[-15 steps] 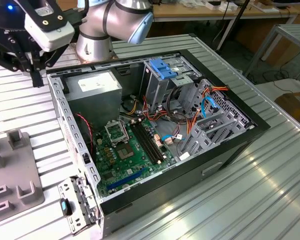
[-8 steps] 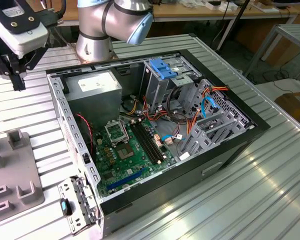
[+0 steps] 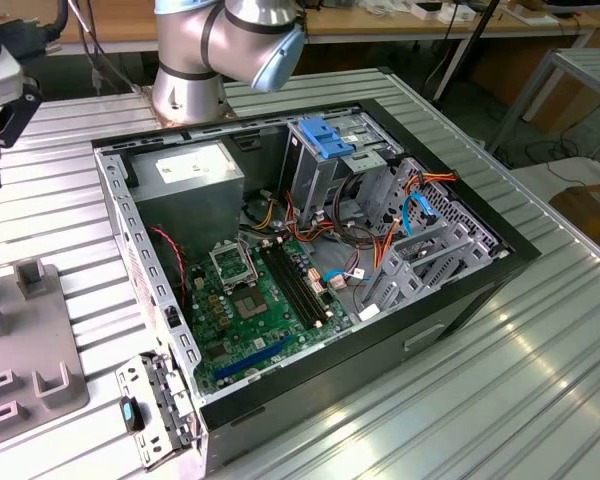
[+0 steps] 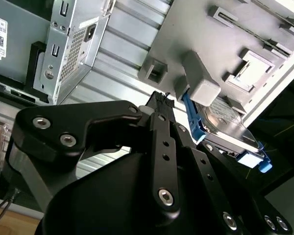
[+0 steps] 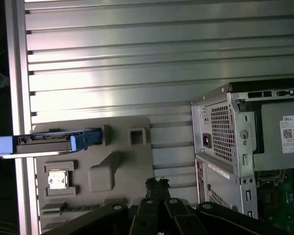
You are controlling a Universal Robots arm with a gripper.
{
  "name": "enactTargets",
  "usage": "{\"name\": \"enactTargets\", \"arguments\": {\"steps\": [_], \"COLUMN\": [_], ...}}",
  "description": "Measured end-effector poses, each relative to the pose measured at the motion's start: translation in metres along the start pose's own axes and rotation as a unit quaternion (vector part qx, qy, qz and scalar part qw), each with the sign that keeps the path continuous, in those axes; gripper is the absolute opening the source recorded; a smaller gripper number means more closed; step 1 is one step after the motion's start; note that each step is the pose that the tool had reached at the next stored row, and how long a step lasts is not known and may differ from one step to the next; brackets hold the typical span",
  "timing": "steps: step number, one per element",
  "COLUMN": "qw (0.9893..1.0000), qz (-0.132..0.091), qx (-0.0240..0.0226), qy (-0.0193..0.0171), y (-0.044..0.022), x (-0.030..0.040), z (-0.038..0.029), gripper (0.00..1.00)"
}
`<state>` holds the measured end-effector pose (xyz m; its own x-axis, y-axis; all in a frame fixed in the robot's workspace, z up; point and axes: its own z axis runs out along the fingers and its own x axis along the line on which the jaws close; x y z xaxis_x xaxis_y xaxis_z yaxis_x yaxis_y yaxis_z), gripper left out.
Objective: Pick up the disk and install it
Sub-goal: 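Reach for the disk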
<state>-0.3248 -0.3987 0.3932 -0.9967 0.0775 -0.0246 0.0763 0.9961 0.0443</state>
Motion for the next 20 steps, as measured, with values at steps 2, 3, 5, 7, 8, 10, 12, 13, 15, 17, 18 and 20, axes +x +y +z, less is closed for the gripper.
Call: {"name": "enactTargets", "arguments": {"steps": [2, 3, 5, 7, 8, 10, 12, 13, 15, 17, 18, 20], "qw": [1.0, 1.0, 1.0, 1.0, 1.0, 1.0, 1.0, 1.0, 1.0, 1.0, 1.0, 1.0], "qz": [0.0, 0.001, 0.001, 0.001, 0.001, 0.001, 0.001, 0.001, 0.001, 0.001, 0.001, 0.001], "qx": [0.0, 0.0, 0.0, 0.0, 0.0, 0.0, 0.0001, 0.0, 0.0, 0.0, 0.0, 0.0], "qy": [-0.0001, 0.0, -0.0001, -0.0001, -0.0001, -0.0001, 0.0, -0.0001, -0.0001, 0.0, -0.0001, -0.0001], "y": [-0.0009, -0.0009, 0.0026, 0.0068, 0.0091, 0.014, 0.0158, 0.0169, 0.018, 0.0194, 0.0206, 0.0222], "x": [0.0141, 0.0215, 0.0253, 0.0266, 0.0277, 0.0372, 0.0454, 0.0544, 0.0622, 0.0696, 0.0761, 0.0924], "z": [-0.0003, -0.0006, -0.0004, -0.0001, 0.0, 0.0002, 0.0002, 0.0003, 0.0002, 0.0003, 0.0004, 0.0004], "gripper": [0.11, 0.11, 0.11, 0.11, 0.11, 0.11, 0.11, 0.11, 0.11, 0.11, 0.11, 0.11]}}
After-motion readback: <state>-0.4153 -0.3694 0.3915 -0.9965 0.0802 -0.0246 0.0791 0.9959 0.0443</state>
